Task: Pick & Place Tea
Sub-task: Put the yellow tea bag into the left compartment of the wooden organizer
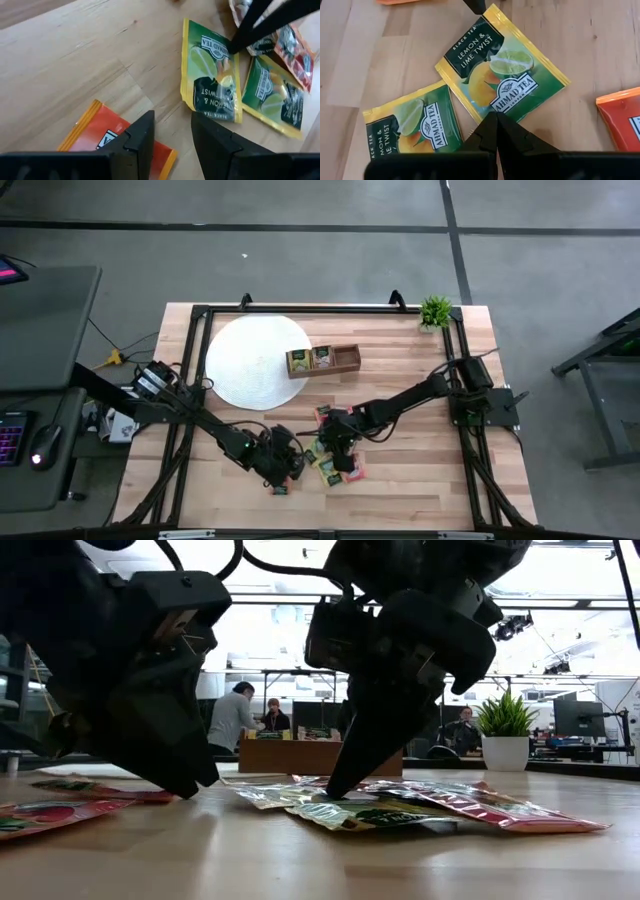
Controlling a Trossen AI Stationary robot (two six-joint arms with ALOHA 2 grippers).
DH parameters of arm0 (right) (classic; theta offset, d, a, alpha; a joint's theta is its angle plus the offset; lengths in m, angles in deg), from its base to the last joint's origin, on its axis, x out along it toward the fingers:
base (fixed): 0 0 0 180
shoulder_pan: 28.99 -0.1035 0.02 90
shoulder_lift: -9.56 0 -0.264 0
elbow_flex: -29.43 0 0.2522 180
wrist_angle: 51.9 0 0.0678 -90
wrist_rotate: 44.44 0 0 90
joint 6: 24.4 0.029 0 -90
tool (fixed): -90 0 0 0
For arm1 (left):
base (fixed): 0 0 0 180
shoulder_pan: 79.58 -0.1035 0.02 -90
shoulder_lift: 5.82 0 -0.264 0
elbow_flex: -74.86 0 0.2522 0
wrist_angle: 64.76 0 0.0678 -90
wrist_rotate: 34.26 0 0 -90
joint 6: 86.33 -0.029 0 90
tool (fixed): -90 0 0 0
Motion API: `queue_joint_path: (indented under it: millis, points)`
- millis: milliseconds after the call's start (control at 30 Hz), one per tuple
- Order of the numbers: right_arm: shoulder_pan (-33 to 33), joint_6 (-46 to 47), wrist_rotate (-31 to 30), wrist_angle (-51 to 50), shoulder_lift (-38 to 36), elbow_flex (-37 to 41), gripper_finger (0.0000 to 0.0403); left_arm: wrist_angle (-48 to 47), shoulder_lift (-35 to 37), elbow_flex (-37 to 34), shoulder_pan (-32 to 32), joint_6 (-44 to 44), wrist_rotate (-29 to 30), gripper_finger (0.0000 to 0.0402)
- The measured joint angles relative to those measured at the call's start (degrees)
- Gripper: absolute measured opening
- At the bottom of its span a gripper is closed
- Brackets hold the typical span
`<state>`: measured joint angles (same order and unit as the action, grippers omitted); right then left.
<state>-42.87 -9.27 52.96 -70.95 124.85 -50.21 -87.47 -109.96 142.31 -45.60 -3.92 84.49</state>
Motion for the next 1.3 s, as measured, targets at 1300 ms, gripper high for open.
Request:
queue_joint_path:
  millis: [1300]
  points:
    - [-0.01,-0.08,1.13,0.01,0.16,0.14,0.0000,3.02,0.89,-0.07,-4.03,2.90,-5.62,0.0129]
